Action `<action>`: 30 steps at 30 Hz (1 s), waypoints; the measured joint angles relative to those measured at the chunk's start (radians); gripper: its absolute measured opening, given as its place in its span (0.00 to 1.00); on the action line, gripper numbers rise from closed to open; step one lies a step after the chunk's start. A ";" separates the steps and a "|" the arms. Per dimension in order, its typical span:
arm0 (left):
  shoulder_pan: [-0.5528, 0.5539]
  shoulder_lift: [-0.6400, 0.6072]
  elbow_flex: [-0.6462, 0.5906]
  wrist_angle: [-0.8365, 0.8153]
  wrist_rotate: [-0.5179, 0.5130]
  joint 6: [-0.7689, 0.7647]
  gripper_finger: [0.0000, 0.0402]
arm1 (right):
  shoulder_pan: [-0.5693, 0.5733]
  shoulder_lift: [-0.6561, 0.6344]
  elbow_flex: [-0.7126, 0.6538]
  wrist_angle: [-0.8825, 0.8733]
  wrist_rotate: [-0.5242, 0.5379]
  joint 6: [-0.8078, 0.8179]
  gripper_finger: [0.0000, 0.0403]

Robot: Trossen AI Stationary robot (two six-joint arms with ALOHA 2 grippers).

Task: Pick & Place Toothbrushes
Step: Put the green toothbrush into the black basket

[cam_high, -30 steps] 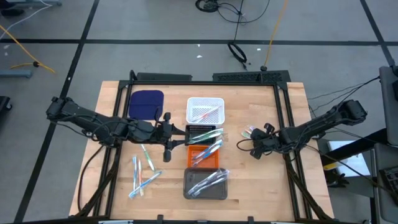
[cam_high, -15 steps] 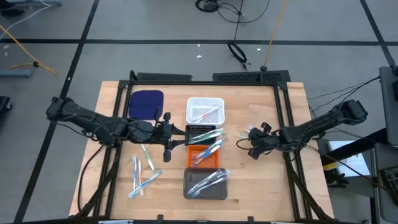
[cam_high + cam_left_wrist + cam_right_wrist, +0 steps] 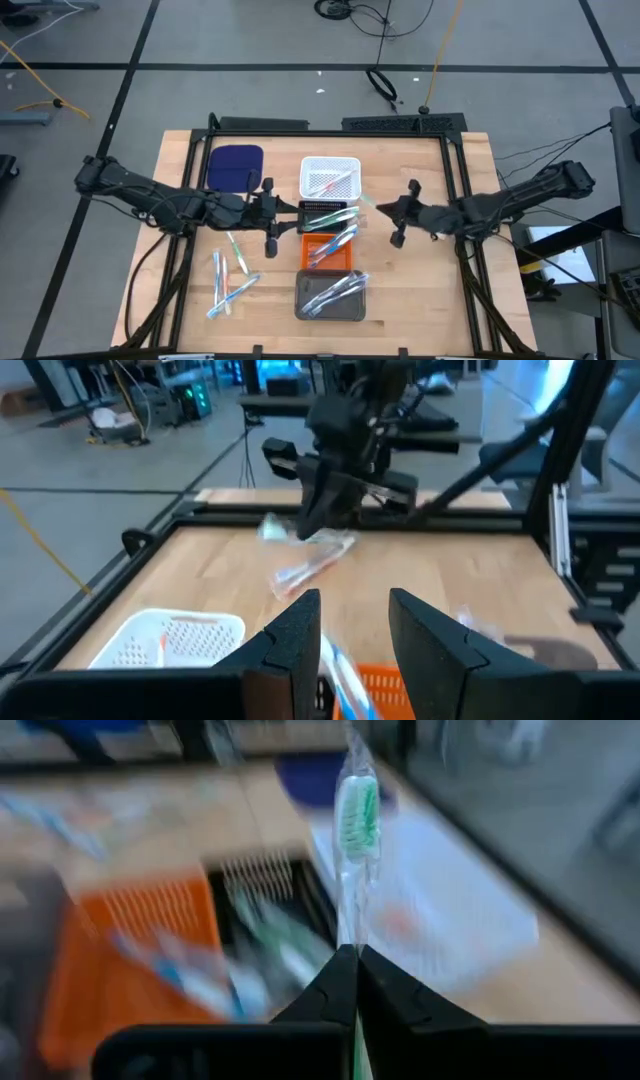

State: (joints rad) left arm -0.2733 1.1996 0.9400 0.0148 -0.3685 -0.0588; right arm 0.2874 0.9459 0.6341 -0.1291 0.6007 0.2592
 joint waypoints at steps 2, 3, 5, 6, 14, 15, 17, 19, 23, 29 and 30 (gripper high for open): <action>0.001 0.012 0.000 0.036 -0.001 0.006 0.30 | 0.000 -0.012 0.000 0.142 0.000 -0.104 0.00; 0.001 0.018 0.000 0.053 -0.001 0.014 0.30 | 0.000 -0.012 0.000 0.225 0.000 -0.156 0.00; 0.004 0.038 0.000 0.113 -0.001 0.031 0.30 | 0.000 -0.010 0.000 0.378 -0.002 -0.257 0.00; 0.007 0.050 0.000 0.148 0.000 0.039 0.30 | 0.000 -0.003 0.000 0.459 -0.012 -0.304 0.00; 0.047 0.160 0.000 0.394 0.002 0.083 0.30 | 0.000 0.117 0.001 0.921 -0.230 -0.521 0.00; 0.054 0.176 0.000 0.417 0.002 0.086 0.30 | 0.000 0.136 0.001 0.960 -0.244 -0.534 0.00; 0.068 0.210 0.000 0.475 0.030 0.091 0.30 | -0.006 0.174 0.001 1.021 -0.266 -0.553 0.00; 0.085 0.241 0.000 0.528 0.086 0.087 0.30 | -0.013 0.206 0.001 1.069 -0.288 -0.560 0.00; 0.108 0.297 0.000 0.594 0.186 0.082 0.30 | -0.033 0.236 0.001 1.095 -0.291 -0.560 0.00; 0.117 0.355 0.000 0.687 0.214 0.082 0.41 | -0.046 0.237 0.001 1.098 -0.292 -0.549 0.00; 0.117 0.367 0.000 0.707 0.211 0.084 0.43 | -0.046 0.237 0.001 1.098 -0.292 -0.542 0.00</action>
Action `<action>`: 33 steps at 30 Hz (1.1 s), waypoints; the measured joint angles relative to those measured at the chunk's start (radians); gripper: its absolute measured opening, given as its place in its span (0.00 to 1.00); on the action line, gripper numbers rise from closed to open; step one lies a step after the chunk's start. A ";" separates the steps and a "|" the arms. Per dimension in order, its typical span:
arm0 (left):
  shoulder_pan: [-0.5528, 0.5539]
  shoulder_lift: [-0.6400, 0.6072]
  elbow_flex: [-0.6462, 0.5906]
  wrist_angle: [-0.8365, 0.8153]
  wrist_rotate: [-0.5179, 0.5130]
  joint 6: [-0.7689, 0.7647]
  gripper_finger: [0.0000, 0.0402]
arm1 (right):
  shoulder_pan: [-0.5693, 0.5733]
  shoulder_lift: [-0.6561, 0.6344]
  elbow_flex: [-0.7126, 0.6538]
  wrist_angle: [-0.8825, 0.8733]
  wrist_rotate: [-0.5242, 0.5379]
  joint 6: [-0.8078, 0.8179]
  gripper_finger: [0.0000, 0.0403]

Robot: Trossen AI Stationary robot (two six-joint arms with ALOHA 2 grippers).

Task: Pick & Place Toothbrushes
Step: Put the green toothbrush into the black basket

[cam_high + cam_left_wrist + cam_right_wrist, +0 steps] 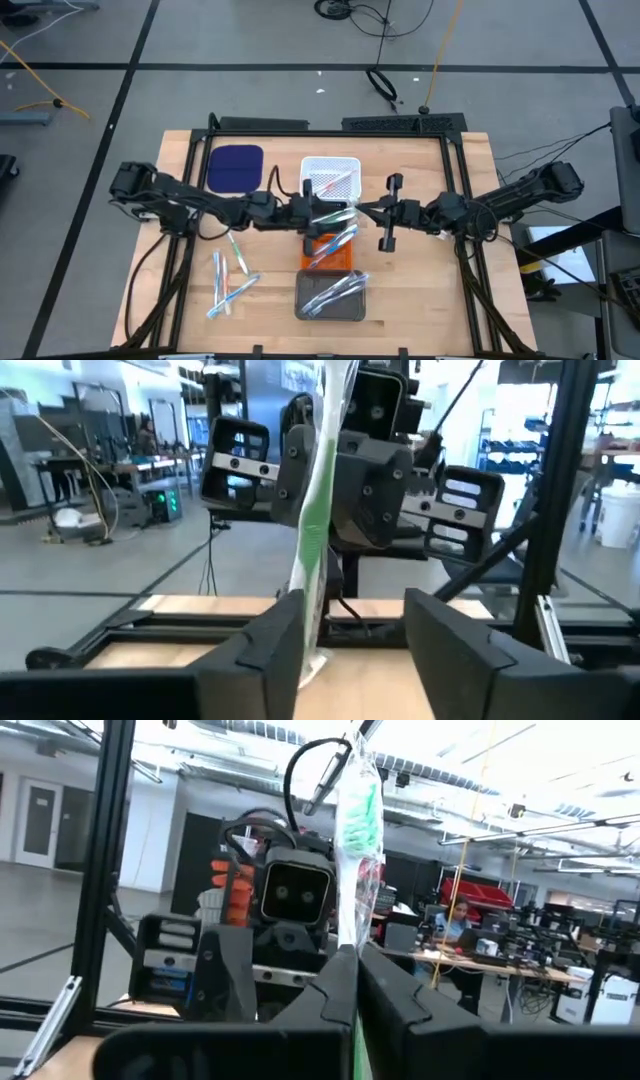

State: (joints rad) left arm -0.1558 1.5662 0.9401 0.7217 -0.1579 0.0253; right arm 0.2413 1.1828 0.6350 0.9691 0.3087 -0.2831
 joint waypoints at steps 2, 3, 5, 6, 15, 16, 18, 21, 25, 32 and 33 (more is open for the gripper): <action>0.005 0.021 0.000 0.048 -0.007 0.012 0.48 | 0.000 0.002 0.000 0.000 -0.001 0.006 0.00; 0.006 0.028 0.000 0.067 -0.007 0.019 0.50 | 0.000 0.006 0.000 0.008 0.000 0.006 0.00; 0.013 0.045 0.000 0.117 -0.007 0.019 0.52 | 0.000 0.011 0.000 0.014 -0.003 0.006 0.00; 0.016 0.054 0.000 0.143 -0.007 0.018 0.53 | 0.000 0.012 0.000 0.017 -0.015 0.006 0.00; 0.039 0.124 0.000 0.262 0.001 -0.020 0.54 | -0.027 0.057 0.000 0.066 -0.039 0.014 0.00; 0.041 0.129 0.000 0.274 0.001 -0.029 0.53 | -0.032 0.063 0.000 0.069 -0.051 0.017 0.00; 0.045 0.133 0.000 0.280 0.001 -0.034 0.53 | -0.040 0.075 0.000 0.095 -0.075 0.026 0.00; 0.052 0.133 0.000 0.278 0.001 -0.036 0.53 | -0.047 0.080 0.000 0.113 -0.079 0.032 0.00; 0.052 0.133 0.000 0.274 0.001 -0.034 0.49 | -0.052 0.080 0.000 0.112 -0.079 0.035 0.00; 0.056 0.133 0.000 0.271 0.006 -0.030 0.26 | -0.052 0.080 0.000 0.112 -0.079 0.035 0.00; 0.057 0.133 0.000 0.271 0.011 -0.030 0.21 | -0.052 0.080 0.000 0.112 -0.079 0.036 0.00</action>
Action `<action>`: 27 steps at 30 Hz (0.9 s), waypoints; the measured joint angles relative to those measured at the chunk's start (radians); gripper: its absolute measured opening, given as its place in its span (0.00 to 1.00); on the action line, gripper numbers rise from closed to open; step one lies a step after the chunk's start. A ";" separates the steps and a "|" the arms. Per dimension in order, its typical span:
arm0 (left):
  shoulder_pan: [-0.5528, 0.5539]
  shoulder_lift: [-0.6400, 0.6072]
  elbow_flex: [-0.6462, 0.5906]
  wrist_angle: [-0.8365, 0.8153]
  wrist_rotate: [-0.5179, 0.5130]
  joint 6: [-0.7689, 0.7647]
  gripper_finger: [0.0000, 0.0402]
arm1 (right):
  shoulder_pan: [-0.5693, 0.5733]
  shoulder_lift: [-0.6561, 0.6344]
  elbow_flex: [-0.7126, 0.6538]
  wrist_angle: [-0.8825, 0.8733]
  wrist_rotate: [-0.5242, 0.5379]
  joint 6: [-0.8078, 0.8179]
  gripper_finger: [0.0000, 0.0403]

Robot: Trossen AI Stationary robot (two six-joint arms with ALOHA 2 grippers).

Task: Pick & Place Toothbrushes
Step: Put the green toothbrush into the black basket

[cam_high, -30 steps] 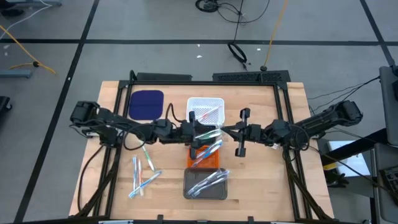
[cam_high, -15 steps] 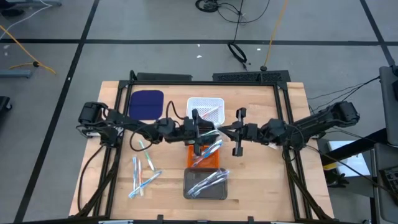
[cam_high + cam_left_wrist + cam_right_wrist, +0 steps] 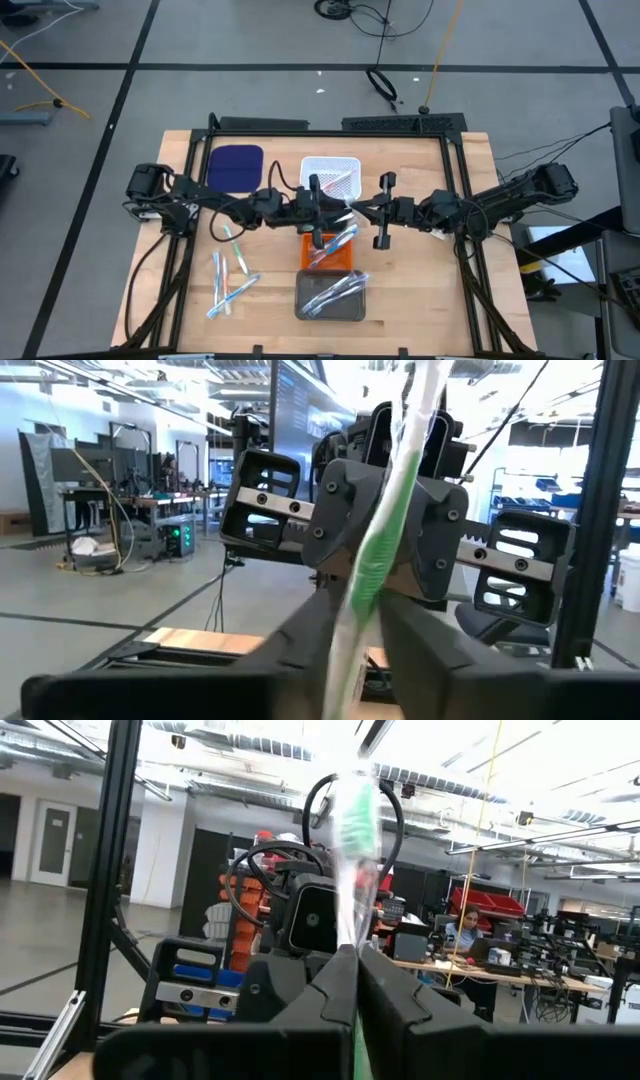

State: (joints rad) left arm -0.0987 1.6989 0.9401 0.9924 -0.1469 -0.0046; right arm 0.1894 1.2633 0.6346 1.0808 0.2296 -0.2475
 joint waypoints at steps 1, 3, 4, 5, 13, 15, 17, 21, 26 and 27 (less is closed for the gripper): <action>0.002 0.000 0.000 0.000 0.011 0.001 0.16 | 0.000 0.000 0.000 0.000 0.000 0.000 0.00; 0.007 0.000 0.000 -0.001 0.045 0.011 0.05 | 0.000 0.000 0.000 -0.001 0.000 0.000 0.00; 0.009 0.000 0.000 -0.001 0.061 0.011 0.03 | 0.000 0.000 0.000 -0.003 0.000 0.000 0.00; 0.010 0.000 0.000 -0.002 0.067 0.009 0.02 | 0.000 0.000 0.000 -0.005 -0.001 0.000 0.00; 0.010 -0.001 0.000 -0.041 0.064 0.002 0.00 | 0.000 0.000 0.000 -0.025 0.001 -0.007 0.00; 0.009 -0.010 0.000 -0.081 0.047 0.003 0.00 | 0.000 0.000 0.000 -0.032 0.006 -0.015 0.00; 0.009 -0.020 0.000 -0.128 0.042 0.002 0.00 | 0.000 -0.008 0.000 -0.049 0.006 -0.015 0.00; 0.004 -0.062 0.000 -0.265 0.015 -0.001 0.00 | 0.000 -0.041 0.000 -0.134 0.051 -0.009 0.02; -0.010 -0.113 0.000 -0.333 -0.045 0.022 0.00 | 0.000 -0.074 0.000 -0.206 0.082 0.030 0.10; -0.012 -0.118 0.000 -0.327 -0.045 0.025 0.00 | 0.000 -0.074 0.000 -0.201 0.080 0.028 0.11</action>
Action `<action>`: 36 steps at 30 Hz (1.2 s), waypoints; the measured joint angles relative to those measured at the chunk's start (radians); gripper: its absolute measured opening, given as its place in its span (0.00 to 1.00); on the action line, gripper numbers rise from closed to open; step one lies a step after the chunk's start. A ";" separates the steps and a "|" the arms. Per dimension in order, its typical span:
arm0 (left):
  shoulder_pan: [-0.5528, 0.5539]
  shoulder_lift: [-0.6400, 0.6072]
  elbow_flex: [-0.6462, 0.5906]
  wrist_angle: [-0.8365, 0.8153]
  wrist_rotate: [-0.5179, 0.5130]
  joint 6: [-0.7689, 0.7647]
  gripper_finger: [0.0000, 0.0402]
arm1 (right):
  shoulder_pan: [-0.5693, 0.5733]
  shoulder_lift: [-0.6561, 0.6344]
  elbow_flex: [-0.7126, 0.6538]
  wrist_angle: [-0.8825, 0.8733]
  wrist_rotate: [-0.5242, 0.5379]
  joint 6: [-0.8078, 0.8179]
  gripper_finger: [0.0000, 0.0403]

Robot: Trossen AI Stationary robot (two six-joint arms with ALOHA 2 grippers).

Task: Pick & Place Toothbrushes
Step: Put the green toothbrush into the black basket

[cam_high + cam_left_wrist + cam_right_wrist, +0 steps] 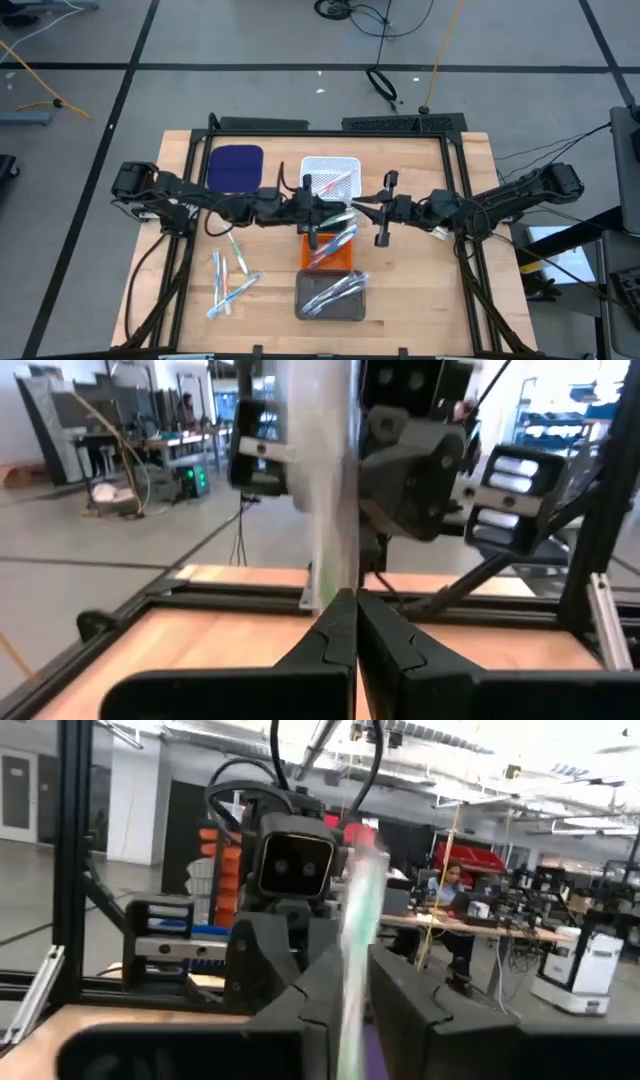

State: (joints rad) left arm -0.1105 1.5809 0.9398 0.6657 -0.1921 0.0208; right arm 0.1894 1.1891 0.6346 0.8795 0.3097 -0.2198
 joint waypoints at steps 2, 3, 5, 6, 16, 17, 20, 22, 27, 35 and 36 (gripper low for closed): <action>-0.004 -0.003 0.000 0.016 0.000 -0.004 0.00 | 0.000 0.000 0.000 0.015 -0.001 -0.006 0.13; -0.004 -0.003 0.000 0.016 0.001 -0.004 0.01 | 0.000 0.000 0.000 0.022 0.000 -0.006 0.14; -0.002 -0.003 0.000 -0.006 0.000 -0.002 0.03 | 0.000 0.000 0.000 0.025 0.000 -0.005 0.14; 0.001 -0.003 0.000 -0.018 0.000 -0.002 0.04 | 0.000 0.000 0.000 0.026 0.001 -0.002 0.13; 0.020 -0.003 0.000 -0.154 -0.001 0.018 0.15 | 0.000 0.000 0.000 -0.024 0.001 0.005 0.10; 0.019 -0.004 0.000 -0.184 -0.001 0.027 0.15 | 0.000 0.000 0.000 -0.045 0.001 0.020 0.11; 0.015 -0.021 0.000 -0.313 0.019 0.053 0.15 | 0.000 0.000 0.000 -0.110 0.001 0.063 0.14; 0.012 -0.036 0.000 -0.427 0.067 0.114 0.16 | 0.000 0.001 0.000 -0.131 0.001 0.079 0.15; 0.005 -0.041 0.000 -0.704 0.122 0.151 0.16 | 0.000 0.001 0.000 -0.127 0.001 0.080 0.16; -0.042 -0.041 0.000 -0.759 0.113 0.237 0.16 | 0.000 0.001 0.000 -0.128 0.001 0.078 0.15; -0.048 -0.041 0.000 -0.757 0.101 0.249 0.16 | 0.000 0.001 0.000 -0.128 0.002 0.078 0.15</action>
State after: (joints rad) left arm -0.1585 1.5398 0.9398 -0.0914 -0.0912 0.2694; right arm 0.1898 1.1896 0.6342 0.7513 0.3113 -0.1417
